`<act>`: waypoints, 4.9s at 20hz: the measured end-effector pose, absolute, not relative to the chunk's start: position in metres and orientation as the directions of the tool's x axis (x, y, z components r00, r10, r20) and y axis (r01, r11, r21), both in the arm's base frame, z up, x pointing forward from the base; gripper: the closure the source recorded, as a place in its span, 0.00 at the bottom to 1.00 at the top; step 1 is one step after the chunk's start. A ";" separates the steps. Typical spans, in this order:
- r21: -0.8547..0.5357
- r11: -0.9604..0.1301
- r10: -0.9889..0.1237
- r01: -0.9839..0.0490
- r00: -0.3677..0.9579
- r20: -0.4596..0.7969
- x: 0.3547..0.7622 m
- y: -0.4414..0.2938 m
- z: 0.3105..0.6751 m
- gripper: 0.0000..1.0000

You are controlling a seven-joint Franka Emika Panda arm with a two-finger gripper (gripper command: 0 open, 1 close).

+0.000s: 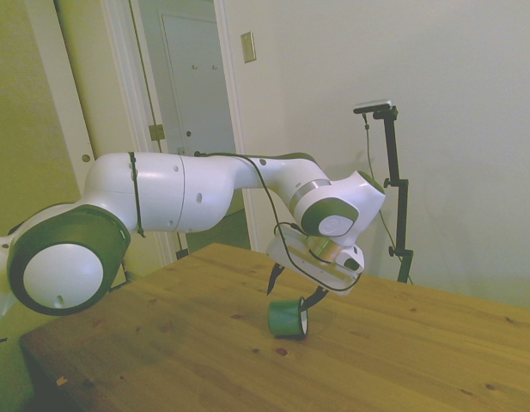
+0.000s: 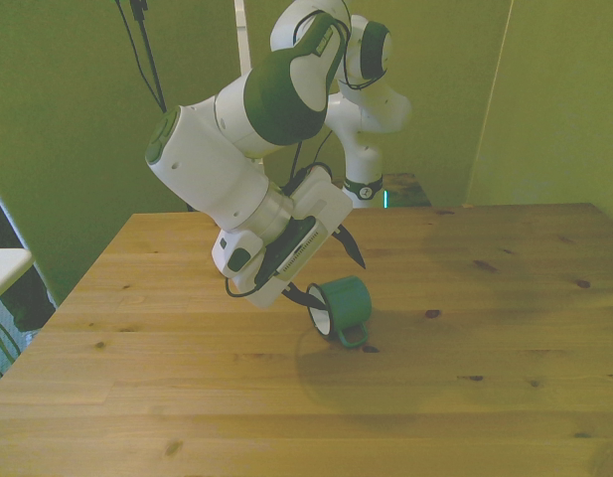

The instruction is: Flip the mug upright

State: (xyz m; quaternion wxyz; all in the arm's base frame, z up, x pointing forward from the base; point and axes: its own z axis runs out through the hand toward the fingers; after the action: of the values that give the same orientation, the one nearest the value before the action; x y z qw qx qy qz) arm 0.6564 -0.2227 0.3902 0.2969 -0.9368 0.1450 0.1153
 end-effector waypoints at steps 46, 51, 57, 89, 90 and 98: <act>-0.664 -0.643 -0.116 -0.380 0.906 -0.407 0.661 -0.214 0.361 1.00; -0.664 -0.649 -0.116 -0.372 0.911 -0.397 0.664 -0.210 0.364 1.00; -0.646 -0.685 -0.150 -0.336 0.933 -0.326 0.668 -0.199 0.397 1.00; -0.231 -0.865 -0.498 -0.445 0.818 0.290 0.611 -0.092 0.384 1.00; -0.232 -0.864 -0.501 -0.447 0.815 0.292 0.612 -0.091 0.382 1.00; -0.242 -0.852 -0.519 -0.464 0.807 0.282 0.614 -0.090 0.377 0.00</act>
State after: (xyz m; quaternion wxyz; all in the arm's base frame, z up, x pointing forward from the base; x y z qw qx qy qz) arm 0.6141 -0.0899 0.3766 0.0808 -0.9470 0.2597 -0.1709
